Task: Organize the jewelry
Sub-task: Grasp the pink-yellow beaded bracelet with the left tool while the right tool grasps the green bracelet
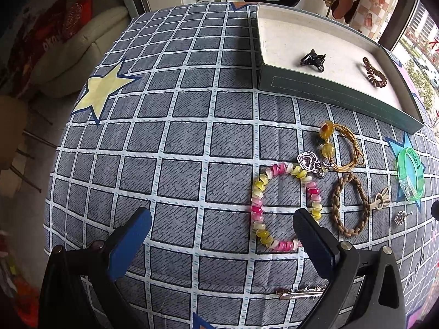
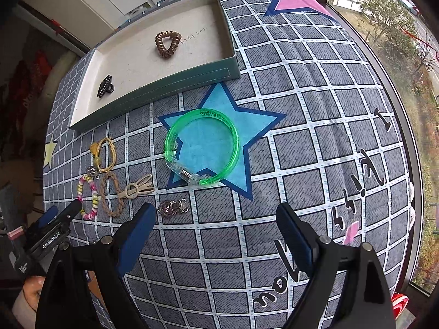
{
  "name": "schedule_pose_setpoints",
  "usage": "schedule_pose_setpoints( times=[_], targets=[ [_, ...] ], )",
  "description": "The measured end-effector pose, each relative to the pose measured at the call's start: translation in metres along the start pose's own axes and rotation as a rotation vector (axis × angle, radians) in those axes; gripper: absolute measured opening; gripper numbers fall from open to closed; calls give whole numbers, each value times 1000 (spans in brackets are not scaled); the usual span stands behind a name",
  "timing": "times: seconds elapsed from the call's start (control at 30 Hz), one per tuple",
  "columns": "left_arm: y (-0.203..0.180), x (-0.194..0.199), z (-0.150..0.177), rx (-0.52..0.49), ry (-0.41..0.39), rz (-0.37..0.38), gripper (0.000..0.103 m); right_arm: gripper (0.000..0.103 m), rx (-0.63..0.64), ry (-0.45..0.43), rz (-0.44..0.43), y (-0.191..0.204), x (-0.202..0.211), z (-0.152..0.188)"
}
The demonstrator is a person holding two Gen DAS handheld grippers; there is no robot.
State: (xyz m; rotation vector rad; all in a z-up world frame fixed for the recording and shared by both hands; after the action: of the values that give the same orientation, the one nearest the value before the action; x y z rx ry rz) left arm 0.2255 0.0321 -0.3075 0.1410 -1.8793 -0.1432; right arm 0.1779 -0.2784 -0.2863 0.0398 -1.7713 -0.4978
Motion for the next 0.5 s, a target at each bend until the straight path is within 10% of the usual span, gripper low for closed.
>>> schedule_pose_setpoints(
  times=[0.5],
  targets=[
    [-21, -13, -5, -63, 16, 34, 103, 91, -28, -11, 134, -33, -18, -39]
  ],
)
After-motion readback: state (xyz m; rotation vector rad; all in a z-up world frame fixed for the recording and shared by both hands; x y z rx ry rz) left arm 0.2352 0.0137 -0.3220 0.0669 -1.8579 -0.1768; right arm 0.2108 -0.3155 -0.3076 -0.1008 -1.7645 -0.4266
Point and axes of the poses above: each gripper's, at about its wrist camera, not at the fingertips, and x roughly against the way its jaws point, y to its left, z to its underside, the point moved 5 cm from there along -x, roughly the way its jaws point, and after that the axes turned 8 degrees about -z, right-handed, at the moved point
